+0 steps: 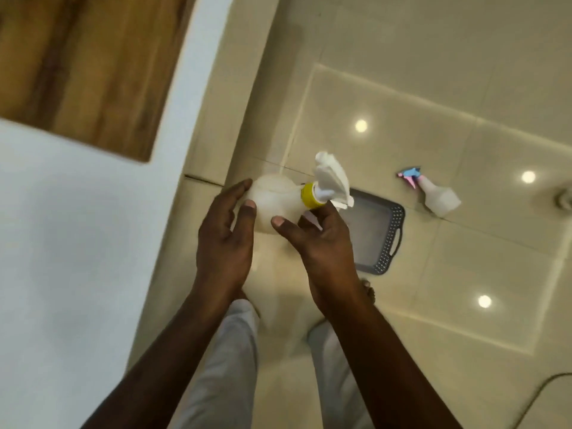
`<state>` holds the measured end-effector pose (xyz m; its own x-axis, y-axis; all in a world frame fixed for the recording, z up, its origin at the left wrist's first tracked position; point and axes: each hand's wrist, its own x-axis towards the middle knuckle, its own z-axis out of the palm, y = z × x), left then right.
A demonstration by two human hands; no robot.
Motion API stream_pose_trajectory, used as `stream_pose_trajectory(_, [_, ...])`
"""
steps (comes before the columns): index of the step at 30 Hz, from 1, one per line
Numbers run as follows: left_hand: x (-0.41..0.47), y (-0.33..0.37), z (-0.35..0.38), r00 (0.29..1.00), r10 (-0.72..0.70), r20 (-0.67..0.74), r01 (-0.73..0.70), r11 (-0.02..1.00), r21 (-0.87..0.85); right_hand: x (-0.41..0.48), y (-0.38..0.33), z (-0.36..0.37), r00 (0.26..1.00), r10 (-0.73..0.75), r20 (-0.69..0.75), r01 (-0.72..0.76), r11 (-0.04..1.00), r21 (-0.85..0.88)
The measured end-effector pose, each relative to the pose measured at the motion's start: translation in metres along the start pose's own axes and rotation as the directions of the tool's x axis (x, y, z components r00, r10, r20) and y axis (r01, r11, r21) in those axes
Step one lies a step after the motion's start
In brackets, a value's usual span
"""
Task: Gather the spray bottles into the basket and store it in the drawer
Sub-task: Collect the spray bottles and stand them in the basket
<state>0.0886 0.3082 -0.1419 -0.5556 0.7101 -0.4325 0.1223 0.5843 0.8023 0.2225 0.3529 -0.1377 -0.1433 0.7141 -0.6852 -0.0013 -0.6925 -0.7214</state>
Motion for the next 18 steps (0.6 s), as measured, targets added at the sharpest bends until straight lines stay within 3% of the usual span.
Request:
stream_pose_trajectory(4, [-0.014, -0.031, 0.059, 0.991, -0.049, 0.126, 0.036, 0.994, 0.104, 0.014, 0.035, -0.064, 0.994, -0.04, -0.101, 0.022, 0.985, -0.168])
stream_pose_trajectory(9, [-0.007, -0.088, 0.132, 0.957, -0.154, 0.245, 0.126, 0.984, 0.126, 0.05, 0.096, -0.126, 0.99, -0.085, -0.115, 0.036, 0.925, -0.379])
stream_pose_trajectory(14, [0.012, -0.15, 0.186, 0.904, -0.344, 0.256, 0.338, 0.939, 0.067, 0.101, 0.157, -0.155, 0.99, -0.101, -0.097, 0.039, 0.865, -0.5])
stream_pose_trajectory(18, [0.031, -0.195, 0.219, 0.875, -0.418, 0.243, 0.422, 0.906, 0.04, 0.144, 0.202, -0.168, 0.995, -0.072, -0.069, 0.026, 0.854, -0.519])
